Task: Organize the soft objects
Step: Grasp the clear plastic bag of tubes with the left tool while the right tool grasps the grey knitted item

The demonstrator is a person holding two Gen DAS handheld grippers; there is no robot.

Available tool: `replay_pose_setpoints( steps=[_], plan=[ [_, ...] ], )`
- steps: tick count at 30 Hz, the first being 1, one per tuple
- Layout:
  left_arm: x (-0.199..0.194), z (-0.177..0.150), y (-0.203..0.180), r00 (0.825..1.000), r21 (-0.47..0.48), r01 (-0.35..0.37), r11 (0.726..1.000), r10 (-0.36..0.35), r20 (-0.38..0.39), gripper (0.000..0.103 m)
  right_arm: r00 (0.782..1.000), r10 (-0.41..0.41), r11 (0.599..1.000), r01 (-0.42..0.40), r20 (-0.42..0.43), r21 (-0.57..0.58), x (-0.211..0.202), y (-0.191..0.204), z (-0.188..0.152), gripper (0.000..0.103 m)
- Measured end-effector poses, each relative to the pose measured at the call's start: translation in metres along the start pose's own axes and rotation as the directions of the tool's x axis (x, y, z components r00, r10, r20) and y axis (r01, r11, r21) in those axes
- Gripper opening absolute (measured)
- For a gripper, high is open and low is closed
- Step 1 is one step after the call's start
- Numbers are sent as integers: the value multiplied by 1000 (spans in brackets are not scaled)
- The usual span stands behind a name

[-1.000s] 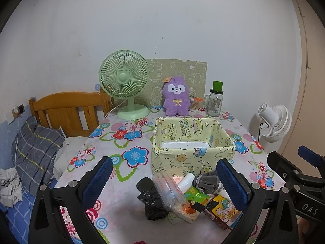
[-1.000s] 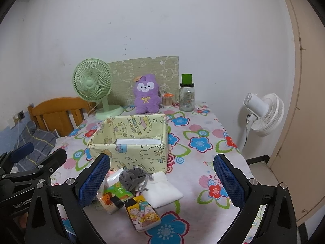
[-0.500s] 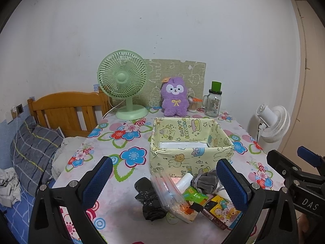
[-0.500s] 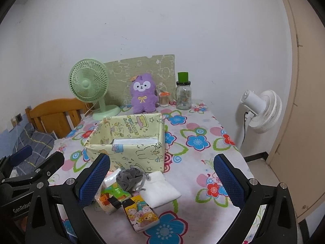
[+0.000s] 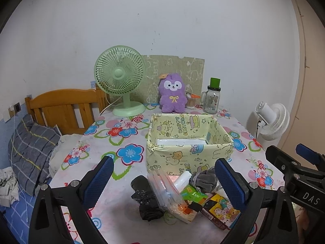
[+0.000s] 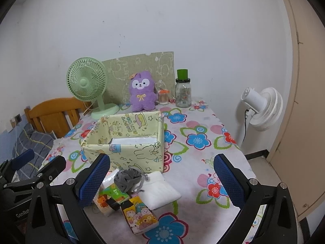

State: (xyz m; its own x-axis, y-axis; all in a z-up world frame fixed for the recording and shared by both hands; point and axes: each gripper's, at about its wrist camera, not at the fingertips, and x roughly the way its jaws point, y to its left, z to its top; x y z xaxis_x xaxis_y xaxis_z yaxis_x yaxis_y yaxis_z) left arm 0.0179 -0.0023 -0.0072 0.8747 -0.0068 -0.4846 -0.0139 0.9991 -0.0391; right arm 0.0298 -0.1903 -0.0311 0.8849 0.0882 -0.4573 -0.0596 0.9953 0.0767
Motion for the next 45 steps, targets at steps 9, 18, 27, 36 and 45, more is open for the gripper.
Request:
replay_pose_setpoints(
  steps=[9,18,27,36,45],
  plan=[
    [21,-9,0,999,0,19,1000,-19,-41,99,999,-8,1000,8,-46,16,24,-3,-4,103],
    [44,-20,-5,994,22,30,999,-28,-103,98,995,16,1000,-16,-103,-3,53,2,-13,102],
    [68,-29,-1,985,23,6,1000,-2,-172,96,988,43,999,-44,-151,-4,76,10,-19,102],
    [91,-37,10,972,4,4,1000,-3,-233,95,976,54,998,-61,-210,-25,101,26,-25,102],
    [114,-41,20,954,-34,23,999,-32,-298,89,964,68,996,-80,-258,-38,119,39,-29,98]
  ],
)
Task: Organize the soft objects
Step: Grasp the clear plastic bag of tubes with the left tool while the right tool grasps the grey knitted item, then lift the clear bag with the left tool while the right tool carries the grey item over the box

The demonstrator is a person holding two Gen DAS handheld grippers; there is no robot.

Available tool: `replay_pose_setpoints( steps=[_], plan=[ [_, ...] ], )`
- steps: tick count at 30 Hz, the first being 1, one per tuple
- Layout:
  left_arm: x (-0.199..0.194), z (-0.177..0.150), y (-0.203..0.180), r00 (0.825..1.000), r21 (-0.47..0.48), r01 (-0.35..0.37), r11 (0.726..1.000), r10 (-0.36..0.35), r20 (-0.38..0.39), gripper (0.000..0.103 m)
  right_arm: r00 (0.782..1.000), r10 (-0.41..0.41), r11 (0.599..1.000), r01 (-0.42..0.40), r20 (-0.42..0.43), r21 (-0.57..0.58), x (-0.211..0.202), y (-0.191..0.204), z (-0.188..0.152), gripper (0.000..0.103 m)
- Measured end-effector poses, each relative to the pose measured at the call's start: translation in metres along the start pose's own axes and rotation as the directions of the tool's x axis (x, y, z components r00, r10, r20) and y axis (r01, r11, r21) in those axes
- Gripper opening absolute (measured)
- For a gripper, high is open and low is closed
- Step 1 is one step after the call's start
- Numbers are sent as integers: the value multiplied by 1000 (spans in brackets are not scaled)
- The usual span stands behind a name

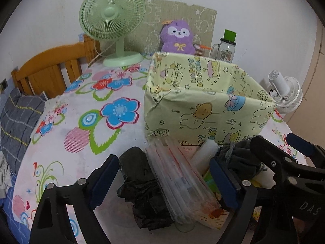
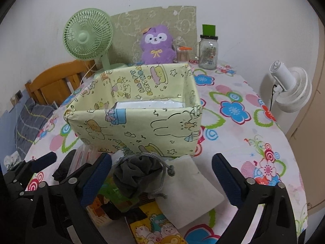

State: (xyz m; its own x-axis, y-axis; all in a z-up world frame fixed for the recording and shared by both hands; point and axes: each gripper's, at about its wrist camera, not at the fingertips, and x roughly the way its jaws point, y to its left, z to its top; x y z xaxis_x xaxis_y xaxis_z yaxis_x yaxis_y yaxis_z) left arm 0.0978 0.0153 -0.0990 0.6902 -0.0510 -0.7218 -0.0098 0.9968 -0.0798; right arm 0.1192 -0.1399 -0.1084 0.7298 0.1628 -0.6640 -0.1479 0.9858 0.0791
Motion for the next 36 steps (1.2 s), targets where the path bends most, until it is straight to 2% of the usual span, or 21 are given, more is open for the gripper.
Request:
replay_pose_setpoints(
  steps=[4,9,13,18,21,23,25,29,30,34,36],
  plan=[
    [8,-1,2,999,-14,20,1000,-21,-32,88,1000,4,1000,-4,-19,-5,8,3,0,98],
    [16,-2,5,998,-35,10,999,-12,-61,88,999,28,1000,-28,-44,9,16,6,0,97],
    [16,-3,6,998,-35,4,999,-6,-60,82,997,42,999,-41,-63,6,22,9,-1,89],
    [15,-5,4,998,-11,-19,1000,19,-56,72,994,62,998,-62,-90,10,28,13,-4,79],
    [14,-6,3,998,1,-23,1000,23,-52,61,991,69,998,-68,-116,11,30,16,-5,72],
    [12,-7,0,998,21,-36,999,37,-44,48,989,68,998,-67,-130,11,31,18,-5,68],
    [11,-7,-2,997,31,-60,998,61,-37,44,988,79,997,-79,-130,12,30,20,-6,59],
    [10,-8,2,998,20,-58,998,58,-32,32,989,88,996,-87,-121,13,27,21,-6,52],
    [8,-8,3,998,17,-57,998,58,-30,30,989,82,997,-81,-123,9,27,22,-6,46],
    [1,-6,9,1000,-20,-17,1000,17,-12,26,989,75,997,-76,-126,-3,24,25,-10,43],
    [0,-5,9,1000,-17,-19,1000,19,-12,25,991,73,997,-74,-108,-1,19,25,-9,43]
  ],
)
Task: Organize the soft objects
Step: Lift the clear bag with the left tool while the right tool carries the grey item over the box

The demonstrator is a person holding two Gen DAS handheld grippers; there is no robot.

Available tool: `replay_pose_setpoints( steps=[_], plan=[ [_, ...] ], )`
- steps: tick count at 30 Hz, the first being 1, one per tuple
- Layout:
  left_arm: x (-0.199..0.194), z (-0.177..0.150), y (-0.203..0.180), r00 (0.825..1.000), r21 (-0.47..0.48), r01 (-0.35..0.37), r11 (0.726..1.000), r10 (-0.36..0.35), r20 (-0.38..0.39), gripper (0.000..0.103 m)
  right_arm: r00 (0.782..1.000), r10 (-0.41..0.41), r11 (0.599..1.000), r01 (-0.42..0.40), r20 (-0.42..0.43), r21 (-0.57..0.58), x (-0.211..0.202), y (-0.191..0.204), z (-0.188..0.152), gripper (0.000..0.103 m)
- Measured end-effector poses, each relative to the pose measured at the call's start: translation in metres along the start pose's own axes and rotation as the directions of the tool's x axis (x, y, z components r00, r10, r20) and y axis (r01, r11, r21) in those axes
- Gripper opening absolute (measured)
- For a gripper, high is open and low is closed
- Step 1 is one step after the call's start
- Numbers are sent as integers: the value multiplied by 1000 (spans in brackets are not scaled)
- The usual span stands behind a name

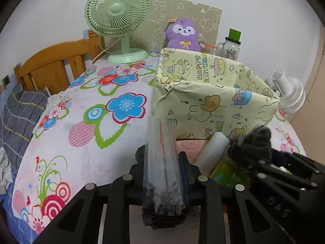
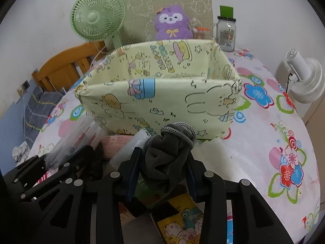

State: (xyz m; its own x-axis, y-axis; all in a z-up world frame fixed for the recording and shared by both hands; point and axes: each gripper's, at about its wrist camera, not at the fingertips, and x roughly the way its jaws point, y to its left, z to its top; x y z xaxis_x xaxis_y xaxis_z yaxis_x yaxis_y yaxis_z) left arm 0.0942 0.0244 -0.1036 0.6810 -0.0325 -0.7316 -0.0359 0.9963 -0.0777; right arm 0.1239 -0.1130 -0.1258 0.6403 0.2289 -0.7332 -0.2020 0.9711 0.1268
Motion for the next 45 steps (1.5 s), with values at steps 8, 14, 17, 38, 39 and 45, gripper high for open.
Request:
replay_pose_setpoints(
  steps=[8,14,17,38,39,45],
  plan=[
    [-12,-1,-9,1000,18,6,1000,-7,22,23,999,-8,1000,7,48,13,-20,-5,0,43],
    [-23,-2,-19,999,41,14,999,-15,42,23,997,-11,1000,10,74,17,-32,-8,-1,43],
    [-28,-1,-20,998,43,12,999,-15,54,23,996,-11,1000,9,87,20,-39,-9,-3,43],
    [-79,14,-40,989,63,-4,998,-6,150,23,987,-16,1000,17,162,-3,-87,-8,7,43],
    [-80,15,-41,988,66,-4,998,-6,152,23,986,-18,1000,18,164,-1,-88,-9,9,43],
    [-87,24,-47,986,76,-2,997,-11,167,23,983,-29,1000,29,182,-1,-98,-11,17,43]
  ],
)
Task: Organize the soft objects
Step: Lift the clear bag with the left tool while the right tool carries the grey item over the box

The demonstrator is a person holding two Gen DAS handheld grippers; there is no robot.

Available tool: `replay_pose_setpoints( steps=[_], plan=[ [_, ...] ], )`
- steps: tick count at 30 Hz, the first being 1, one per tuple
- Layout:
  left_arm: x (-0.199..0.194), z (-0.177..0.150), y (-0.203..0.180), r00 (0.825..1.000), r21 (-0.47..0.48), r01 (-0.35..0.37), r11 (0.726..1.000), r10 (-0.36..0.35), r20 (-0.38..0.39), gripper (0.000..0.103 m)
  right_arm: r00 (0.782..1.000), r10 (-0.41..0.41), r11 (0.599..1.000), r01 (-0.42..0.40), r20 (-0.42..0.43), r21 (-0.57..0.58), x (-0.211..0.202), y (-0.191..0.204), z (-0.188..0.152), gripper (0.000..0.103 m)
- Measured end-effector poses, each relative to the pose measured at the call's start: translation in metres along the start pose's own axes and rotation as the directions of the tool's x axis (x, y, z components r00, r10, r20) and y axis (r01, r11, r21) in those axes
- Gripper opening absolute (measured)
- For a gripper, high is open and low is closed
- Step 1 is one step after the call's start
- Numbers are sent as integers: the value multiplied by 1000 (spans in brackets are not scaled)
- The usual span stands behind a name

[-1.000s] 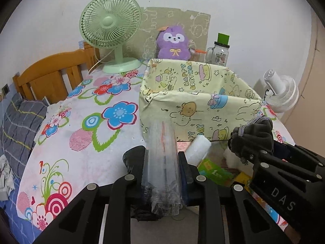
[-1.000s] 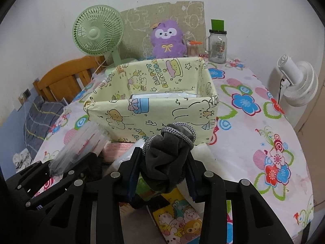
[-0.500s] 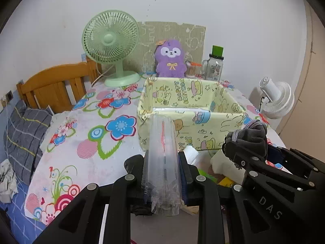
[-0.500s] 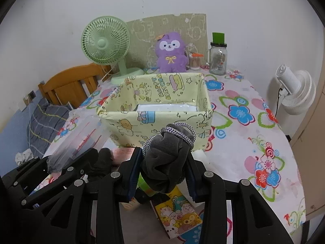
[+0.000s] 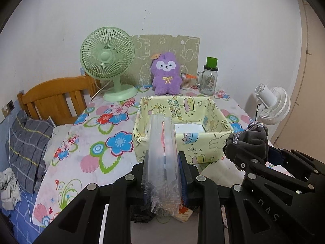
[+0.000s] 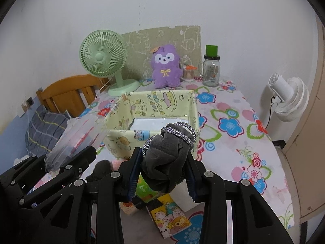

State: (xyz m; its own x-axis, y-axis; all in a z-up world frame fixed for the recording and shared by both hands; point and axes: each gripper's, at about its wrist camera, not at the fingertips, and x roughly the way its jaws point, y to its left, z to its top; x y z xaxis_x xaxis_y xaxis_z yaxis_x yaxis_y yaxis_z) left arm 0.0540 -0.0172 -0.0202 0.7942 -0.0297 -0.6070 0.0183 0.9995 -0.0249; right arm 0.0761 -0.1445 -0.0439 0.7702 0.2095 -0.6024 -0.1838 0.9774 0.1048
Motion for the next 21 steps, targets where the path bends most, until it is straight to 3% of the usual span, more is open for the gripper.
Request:
replay_pose_setpoints(
  steps=[21],
  plan=[
    [-3,34,-4,999,4,11,1000,-11,41,23,999,-9,1000,9,39,-2,-3,-3,34,43]
  ],
)
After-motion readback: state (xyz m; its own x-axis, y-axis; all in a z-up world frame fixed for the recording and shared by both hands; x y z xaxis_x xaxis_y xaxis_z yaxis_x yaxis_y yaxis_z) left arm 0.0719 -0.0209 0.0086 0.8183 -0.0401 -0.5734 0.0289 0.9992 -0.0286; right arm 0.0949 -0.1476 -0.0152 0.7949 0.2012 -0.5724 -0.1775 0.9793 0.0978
